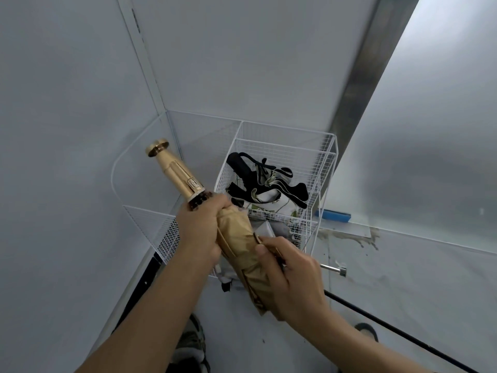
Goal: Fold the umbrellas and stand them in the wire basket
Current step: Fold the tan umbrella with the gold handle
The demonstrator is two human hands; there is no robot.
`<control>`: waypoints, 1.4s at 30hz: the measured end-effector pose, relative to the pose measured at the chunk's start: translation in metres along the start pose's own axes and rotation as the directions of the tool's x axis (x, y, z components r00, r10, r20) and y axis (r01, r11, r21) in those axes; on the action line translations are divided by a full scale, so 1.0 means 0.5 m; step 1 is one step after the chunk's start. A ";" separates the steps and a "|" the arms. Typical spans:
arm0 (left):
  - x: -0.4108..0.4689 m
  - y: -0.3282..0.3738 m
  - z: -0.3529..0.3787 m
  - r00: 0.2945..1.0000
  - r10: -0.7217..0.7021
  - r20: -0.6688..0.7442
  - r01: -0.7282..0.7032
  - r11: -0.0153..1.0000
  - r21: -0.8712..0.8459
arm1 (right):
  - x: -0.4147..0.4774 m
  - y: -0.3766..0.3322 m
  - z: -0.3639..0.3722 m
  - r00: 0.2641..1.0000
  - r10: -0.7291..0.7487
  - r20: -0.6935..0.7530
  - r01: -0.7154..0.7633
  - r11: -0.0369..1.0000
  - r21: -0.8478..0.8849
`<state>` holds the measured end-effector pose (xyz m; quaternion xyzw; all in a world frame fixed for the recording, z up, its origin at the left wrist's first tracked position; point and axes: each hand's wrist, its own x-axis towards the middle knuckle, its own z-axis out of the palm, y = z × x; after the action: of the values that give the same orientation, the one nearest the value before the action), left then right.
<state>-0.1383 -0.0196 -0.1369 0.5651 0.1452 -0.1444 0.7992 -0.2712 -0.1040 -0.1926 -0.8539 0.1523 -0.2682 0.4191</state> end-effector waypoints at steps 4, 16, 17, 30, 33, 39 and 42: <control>-0.002 0.014 -0.003 0.988 0.134 0.071 -0.132 0.991 -0.037 | 0.006 -0.013 0.002 0.997 -0.062 -0.047 0.065 0.996 0.069; 0.026 0.021 -0.028 0.955 0.281 0.099 -0.282 0.959 -0.005 | 0.013 -0.025 -0.025 0.991 -0.132 0.027 0.129 0.988 0.083; 0.028 0.021 -0.027 0.952 0.290 0.093 -0.291 0.957 -0.010 | 0.015 -0.026 -0.030 0.989 -0.145 0.020 0.143 0.987 0.068; 0.017 0.014 -0.031 0.840 0.091 0.535 -0.016 0.990 -0.144 | 0.052 -0.058 -0.065 0.836 0.409 0.365 -0.546 0.566 0.617; 0.016 0.016 -0.033 0.829 0.093 0.551 -0.006 0.987 -0.158 | 0.052 -0.060 -0.060 0.770 0.460 0.443 -0.634 0.472 0.612; 0.008 0.019 -0.028 0.844 0.103 0.526 -0.036 0.990 -0.135 | 0.049 -0.075 -0.055 0.635 0.535 0.557 -0.747 0.245 0.618; 0.005 0.023 -0.027 0.829 0.098 0.551 -0.038 0.992 -0.119 | 0.051 -0.072 -0.056 0.607 0.534 0.588 -0.771 0.216 0.599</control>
<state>-0.1325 -0.0034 -0.1323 0.4616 -0.1063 -0.2662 0.8395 -0.2657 -0.1123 -0.1417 -0.4338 0.3020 0.0111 0.8488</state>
